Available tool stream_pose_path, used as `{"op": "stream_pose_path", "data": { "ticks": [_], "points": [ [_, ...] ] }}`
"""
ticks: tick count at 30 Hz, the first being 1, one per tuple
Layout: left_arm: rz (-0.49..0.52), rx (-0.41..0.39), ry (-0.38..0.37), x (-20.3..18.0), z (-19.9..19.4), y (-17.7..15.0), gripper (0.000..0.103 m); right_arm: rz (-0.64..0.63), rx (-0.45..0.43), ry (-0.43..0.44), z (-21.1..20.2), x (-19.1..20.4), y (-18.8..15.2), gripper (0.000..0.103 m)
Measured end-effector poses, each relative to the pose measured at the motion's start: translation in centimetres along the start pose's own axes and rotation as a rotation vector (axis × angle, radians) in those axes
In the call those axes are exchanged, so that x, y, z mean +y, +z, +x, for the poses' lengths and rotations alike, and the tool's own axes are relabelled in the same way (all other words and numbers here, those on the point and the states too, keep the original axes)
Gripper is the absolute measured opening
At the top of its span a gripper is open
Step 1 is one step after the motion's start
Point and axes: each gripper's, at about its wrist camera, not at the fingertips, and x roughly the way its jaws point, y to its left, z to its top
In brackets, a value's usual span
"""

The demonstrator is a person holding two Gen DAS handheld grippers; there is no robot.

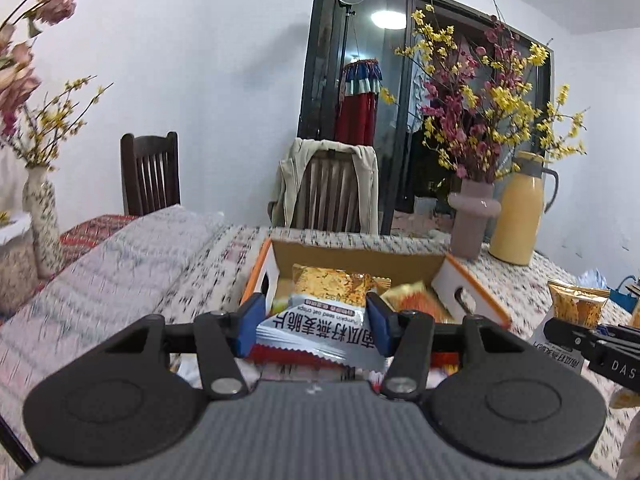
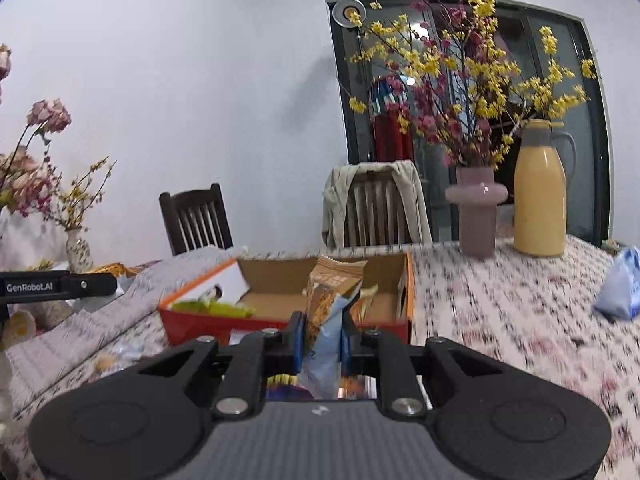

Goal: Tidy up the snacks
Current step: 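Carry both pastry packets into the cardboard box and release them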

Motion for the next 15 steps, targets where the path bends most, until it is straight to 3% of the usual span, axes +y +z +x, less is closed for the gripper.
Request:
{"op": "stream_pose_path", "data": {
  "ticks": [8, 15],
  "points": [
    [-0.005, -0.002, 0.037, -1.3, 5.6, 2.9, 0.055, -0.006, -0.017, -0.002, 6.2, -0.1, 3.7, 0.017],
    [-0.064, 0.031, 0.073, -0.8, 10.2, 2.5, 0.055, 0.015, 0.030, 0.007, 12.0, -0.4, 4.1, 0.017]
  ]
}}
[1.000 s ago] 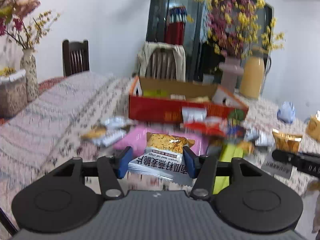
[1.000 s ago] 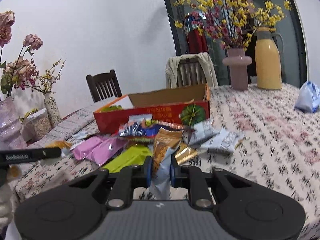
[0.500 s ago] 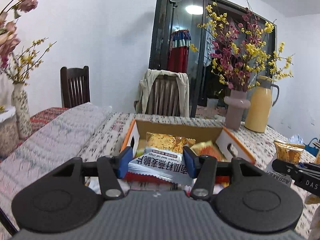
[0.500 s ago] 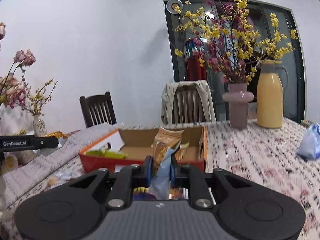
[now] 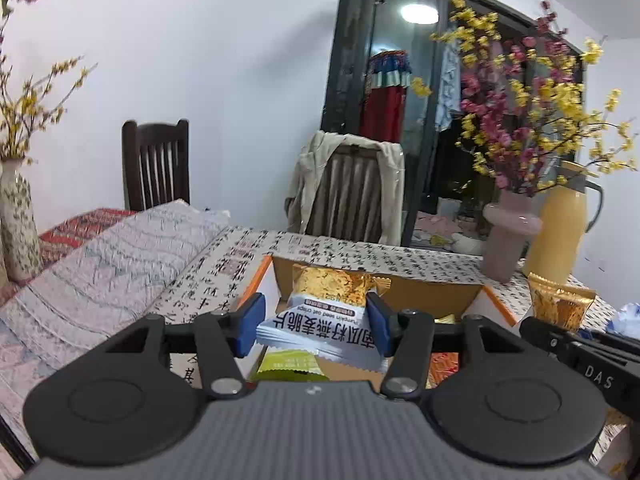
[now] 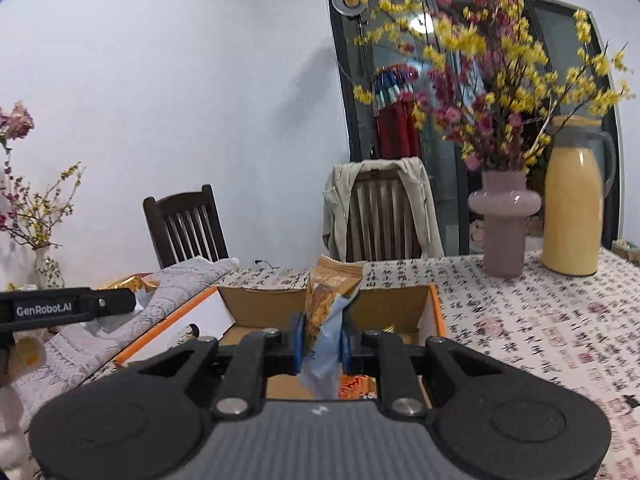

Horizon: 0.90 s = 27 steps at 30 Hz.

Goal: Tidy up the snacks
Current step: 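Carry both pastry packets into the cardboard box and release them, then withdraw both grippers from the box toward the remaining snacks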

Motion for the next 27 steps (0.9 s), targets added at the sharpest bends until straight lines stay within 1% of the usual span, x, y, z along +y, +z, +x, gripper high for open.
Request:
{"op": "stream_pose_path", "data": {
  "ticks": [3, 7, 8, 9, 10, 11, 12, 13, 14, 15, 16, 17, 23, 25, 27],
  "points": [
    [-0.012, 0.018, 0.011, 0.5, 1.6, -0.7, 0.055, 0.016, 0.020, -0.001, 2.1, -0.1, -0.7, 0.017],
    [-0.040, 0.045, -0.002, 1.6, 2.7, -1.4, 0.056, -0.012, 0.048, -0.012, 3.3, 0.1, -2.1, 0.017],
    [-0.047, 0.046, -0.005, 1.8, 2.7, -1.5, 0.056, -0.014, 0.058, -0.009, 3.4, 0.2, -2.3, 0.020],
    [-0.052, 0.039, -0.006, 1.9, 2.5, -1.5, 0.061, -0.016, 0.062, -0.009, 3.5, 0.2, -2.4, 0.022],
    [-0.055, 0.031, -0.006, 2.0, 2.2, -1.5, 0.075, -0.016, 0.065, -0.012, 3.4, 0.3, -2.6, 0.023],
    [-0.060, 0.019, -0.002, 2.0, 1.9, -1.6, 0.083, -0.015, 0.071, -0.013, 3.3, 0.3, -2.7, 0.031],
    [-0.063, 0.002, 0.000, 2.1, 1.5, -1.6, 0.094, -0.017, 0.074, -0.016, 3.1, 0.3, -2.9, 0.040],
    [-0.064, -0.016, 0.005, 2.1, 1.1, -1.7, 0.102, -0.021, 0.072, -0.019, 2.9, 0.4, -3.0, 0.046],
    [-0.064, -0.032, 0.010, 2.0, 0.7, -1.7, 0.103, -0.022, 0.066, -0.018, 2.6, 0.5, -3.0, 0.061],
    [-0.063, -0.047, 0.014, 1.9, 0.3, -1.7, 0.103, -0.021, 0.058, -0.017, 2.3, 0.5, -3.0, 0.081],
    [-0.060, -0.051, 0.015, 1.7, 0.2, -1.7, 0.103, -0.022, 0.048, -0.017, 2.1, 0.5, -3.0, 0.091],
    [-0.058, -0.052, 0.019, 1.6, 0.1, -1.7, 0.103, -0.022, 0.038, -0.019, 1.9, 0.5, -3.0, 0.103],
    [-0.053, -0.057, 0.032, 1.3, -0.4, -1.5, 0.103, -0.008, 0.014, -0.026, 1.5, 0.3, -2.9, 0.103],
    [-0.066, -0.066, 0.027, 1.4, -1.2, -1.0, 0.103, 0.005, 0.005, -0.024, 1.0, 0.3, -2.7, 0.103],
    [-0.077, -0.093, 0.020, 1.7, -2.7, -0.5, 0.103, 0.012, -0.019, -0.022, -0.1, 0.3, -2.4, 0.103]
  ]
}}
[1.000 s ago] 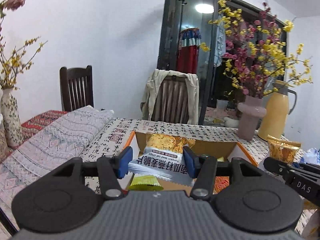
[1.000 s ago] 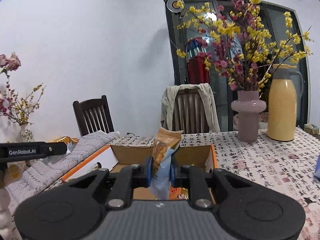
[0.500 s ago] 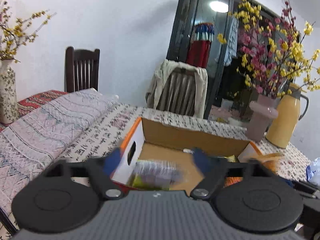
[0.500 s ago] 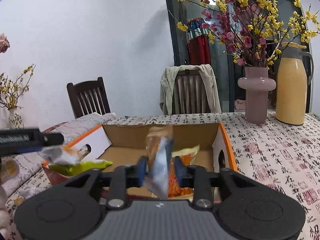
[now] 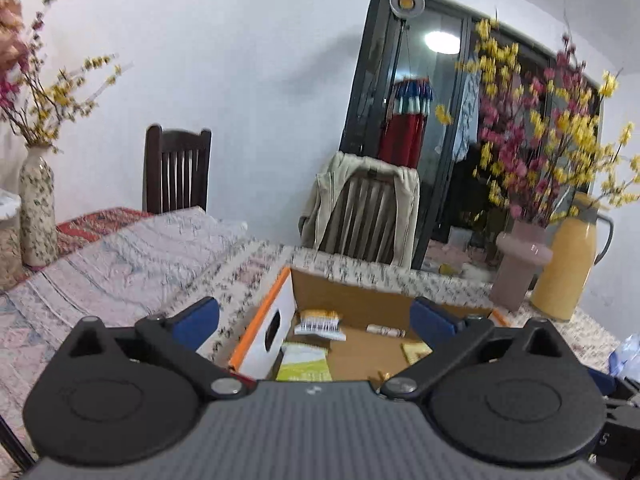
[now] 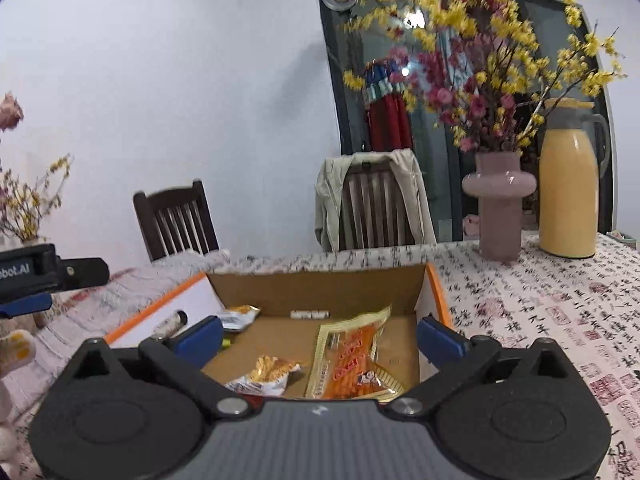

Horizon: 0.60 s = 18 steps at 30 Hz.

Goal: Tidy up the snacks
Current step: 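Withdraw both grippers from the box toward the remaining snacks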

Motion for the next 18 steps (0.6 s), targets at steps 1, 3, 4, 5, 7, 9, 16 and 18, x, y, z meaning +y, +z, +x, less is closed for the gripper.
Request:
{"op": "stream_pose_path", "data": {
  "ticks": [1, 3, 4, 5, 7, 9, 16, 18],
  "points": [
    [-0.008, -0.011, -0.006, 0.1, -0.8, 0.3, 0.103, -0.004, -0.013, 0.003, -0.8, 0.1, 0.2, 0.103],
    [-0.011, -0.019, -0.015, 0.2, -1.9, 0.6, 0.103, -0.012, -0.032, 0.004, -2.3, 0.1, 0.3, 0.103],
    [-0.007, -0.021, -0.018, 0.2, -2.5, 0.7, 0.103, -0.014, -0.038, 0.004, -3.1, 0.2, 0.3, 0.103],
    [-0.001, -0.021, -0.020, 0.2, -3.0, 0.6, 0.103, -0.018, -0.041, 0.003, -3.7, 0.2, 0.3, 0.103],
    [0.008, -0.021, -0.029, 0.5, -4.2, 0.3, 0.103, -0.030, -0.043, -0.002, -5.1, 0.2, 0.0, 0.103],
    [0.017, -0.017, -0.029, 0.8, -5.2, -0.1, 0.103, -0.039, -0.039, -0.011, -6.2, 0.2, -0.5, 0.103],
    [0.044, 0.036, 0.004, 3.3, -7.3, -2.7, 0.103, -0.035, 0.029, -0.042, -9.2, -0.6, -3.6, 0.103],
    [0.056, 0.058, 0.019, 4.0, -7.6, -3.7, 0.103, -0.032, 0.049, -0.050, -9.8, -0.9, -4.5, 0.103]
  ]
}}
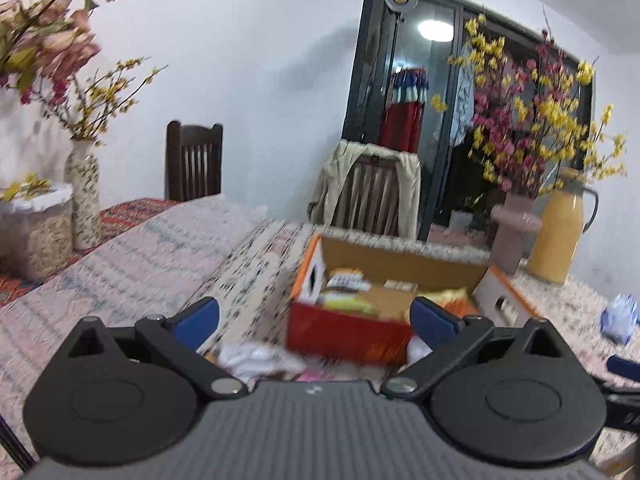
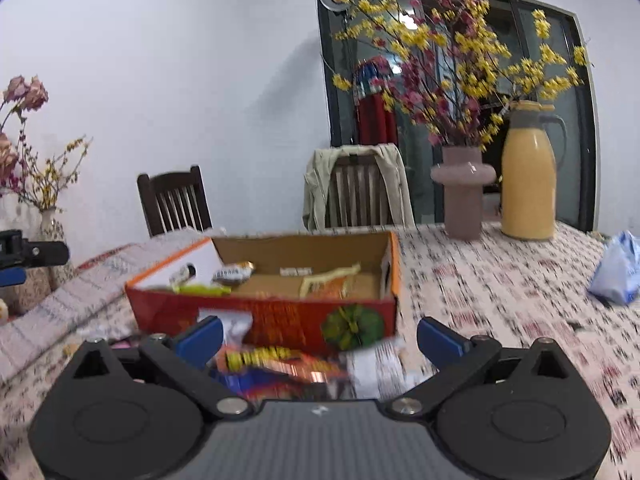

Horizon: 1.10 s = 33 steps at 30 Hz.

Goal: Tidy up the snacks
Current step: 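Withdraw both grippers from the box toward the remaining snacks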

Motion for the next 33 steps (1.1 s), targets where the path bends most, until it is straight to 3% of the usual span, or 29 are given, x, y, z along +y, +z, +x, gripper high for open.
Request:
{"op": "stream_pose_path", "data": {
  "ticks": [6, 14, 17, 33],
  "points": [
    [-0.008, 0.072, 0.064, 2.0, 0.5, -2.7, 0.103, 0.033, 0.030, -0.024, -0.3, -1.2, -2.8, 0.103],
    [-0.010, 0.117, 0.072, 1.9, 2.6, -5.4, 0.103, 0.081, 0.024, 0.005, 0.2, -1.5, -4.3, 0.103],
    [-0.026, 0.094, 0.049, 2.2, 2.3, -5.4, 0.103, 0.107, 0.028, 0.024, 0.4, -1.9, -4.2, 0.103],
    [-0.046, 0.137, -0.003, 2.3, 3.0, -5.5, 0.103, 0.175, 0.061, 0.066, 1.3, -2.6, -4.2, 0.103]
  ]
}}
